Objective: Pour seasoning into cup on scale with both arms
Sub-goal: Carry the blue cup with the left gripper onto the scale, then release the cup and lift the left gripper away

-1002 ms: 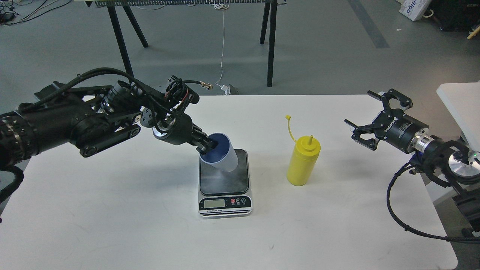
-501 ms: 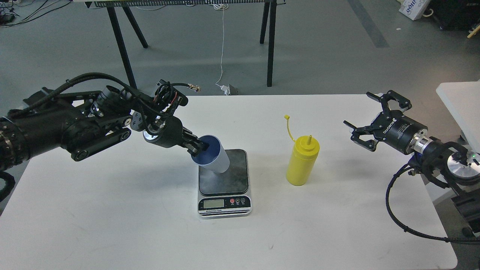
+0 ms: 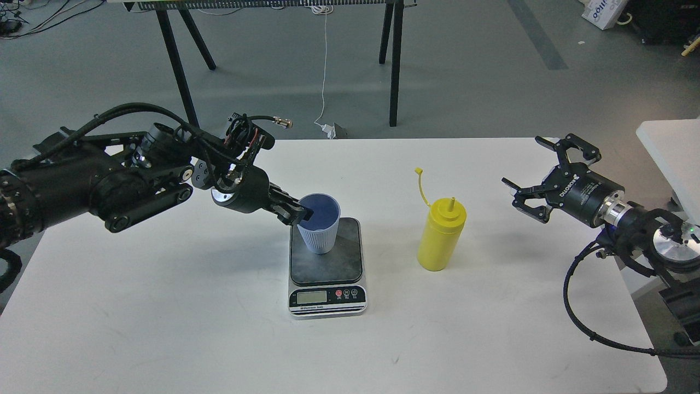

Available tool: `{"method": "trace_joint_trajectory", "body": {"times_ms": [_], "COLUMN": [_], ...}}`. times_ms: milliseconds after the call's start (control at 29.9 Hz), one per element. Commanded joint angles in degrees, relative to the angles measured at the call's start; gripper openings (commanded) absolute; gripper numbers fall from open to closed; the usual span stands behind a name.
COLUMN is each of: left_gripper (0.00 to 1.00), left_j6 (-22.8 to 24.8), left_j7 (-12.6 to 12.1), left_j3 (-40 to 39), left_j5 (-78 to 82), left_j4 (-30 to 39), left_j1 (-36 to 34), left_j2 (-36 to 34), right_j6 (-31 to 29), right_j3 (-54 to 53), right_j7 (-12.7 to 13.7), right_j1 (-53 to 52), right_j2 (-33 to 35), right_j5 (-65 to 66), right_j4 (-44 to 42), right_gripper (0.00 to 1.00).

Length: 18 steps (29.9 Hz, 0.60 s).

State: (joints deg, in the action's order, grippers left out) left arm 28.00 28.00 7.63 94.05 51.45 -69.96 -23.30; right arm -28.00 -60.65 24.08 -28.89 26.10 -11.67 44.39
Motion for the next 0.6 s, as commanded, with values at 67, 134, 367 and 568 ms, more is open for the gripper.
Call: {"method": "trace_joint_trajectory", "body": {"times_ms": [67, 134, 367, 568], "left_gripper": [0.95, 0.97, 0.99, 0.99], "left_j6": [0.0, 0.0, 0.0, 0.0], "left_j7": [0.0, 0.0, 0.0, 0.0], "left_j3": [-0.4, -0.4, -1.7, -3.8], "left_j5": [-4.3, -4.7, -17.4, -42.6], "left_j4": [-2.9, -4.6, -8.9, -11.4], "left_j1": [-1.0, -2.7, -8.9, -8.5], "left_j2": [0.4, 0.2, -6.8, -15.3], "right_j6": [0.0, 0.0, 0.0, 0.0], "right_j3": [0.2, 0.4, 0.9, 1.1], "right_j7": [0.0, 0.0, 0.4, 0.4], "right_j1": [0.1, 0.1, -0.5, -1.0], "right_j2": [-0.1, -0.1, 0.2, -0.2], "right_j5": [0.1, 0.1, 0.1, 0.1], "right_j4": [0.0, 0.0, 0.1, 0.3], "right_gripper": [0.97, 0.97, 0.97, 0.97]}}
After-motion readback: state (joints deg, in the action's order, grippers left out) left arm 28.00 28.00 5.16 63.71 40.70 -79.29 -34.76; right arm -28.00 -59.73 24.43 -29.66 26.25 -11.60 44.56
